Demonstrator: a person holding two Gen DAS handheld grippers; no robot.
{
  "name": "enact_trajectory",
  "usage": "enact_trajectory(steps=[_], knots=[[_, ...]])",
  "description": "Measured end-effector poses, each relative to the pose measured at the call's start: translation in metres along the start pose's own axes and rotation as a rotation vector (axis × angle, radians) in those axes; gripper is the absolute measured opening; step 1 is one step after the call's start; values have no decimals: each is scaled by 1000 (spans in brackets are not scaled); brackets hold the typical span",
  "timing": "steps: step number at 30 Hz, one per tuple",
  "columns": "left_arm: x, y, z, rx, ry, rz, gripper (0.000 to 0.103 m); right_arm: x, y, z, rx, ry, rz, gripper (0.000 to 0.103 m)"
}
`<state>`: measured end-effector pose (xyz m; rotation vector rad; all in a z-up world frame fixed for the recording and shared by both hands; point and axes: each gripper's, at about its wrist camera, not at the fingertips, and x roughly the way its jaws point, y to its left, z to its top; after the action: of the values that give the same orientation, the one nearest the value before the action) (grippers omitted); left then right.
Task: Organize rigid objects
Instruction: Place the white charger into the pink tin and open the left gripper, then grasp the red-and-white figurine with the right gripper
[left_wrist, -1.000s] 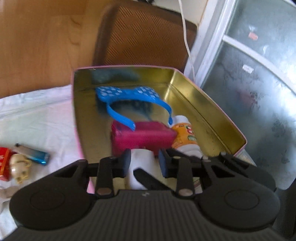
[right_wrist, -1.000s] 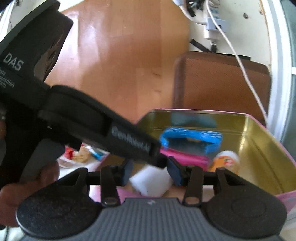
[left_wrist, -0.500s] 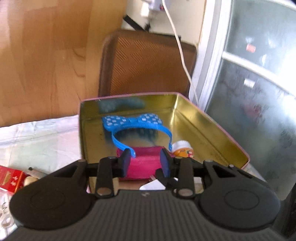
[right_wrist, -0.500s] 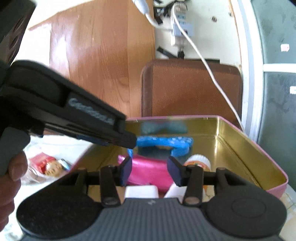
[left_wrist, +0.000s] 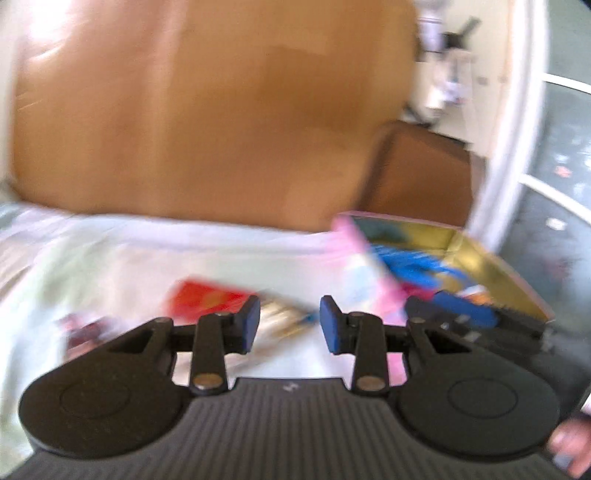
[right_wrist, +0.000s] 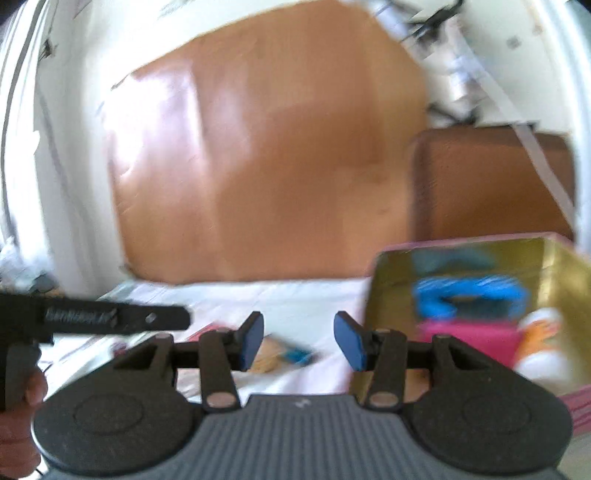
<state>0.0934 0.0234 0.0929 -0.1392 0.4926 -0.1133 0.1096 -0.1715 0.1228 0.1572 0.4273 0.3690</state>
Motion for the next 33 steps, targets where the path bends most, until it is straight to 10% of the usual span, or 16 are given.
enact_trajectory(steps=[9,21,25,33], knots=[[-25,145,-27,-267,51,262,38,56,117,-27,-218,162,227,46],[3,150,-12,-271,18,166,48,133,170,-39,-222,329,286,57],[1,149,-13,-266,-2,153,51,137,175,-39,-199,316,324,12],[-8,149,-18,-290,1,117,51,73,181,-60,-650,113,138,12]])
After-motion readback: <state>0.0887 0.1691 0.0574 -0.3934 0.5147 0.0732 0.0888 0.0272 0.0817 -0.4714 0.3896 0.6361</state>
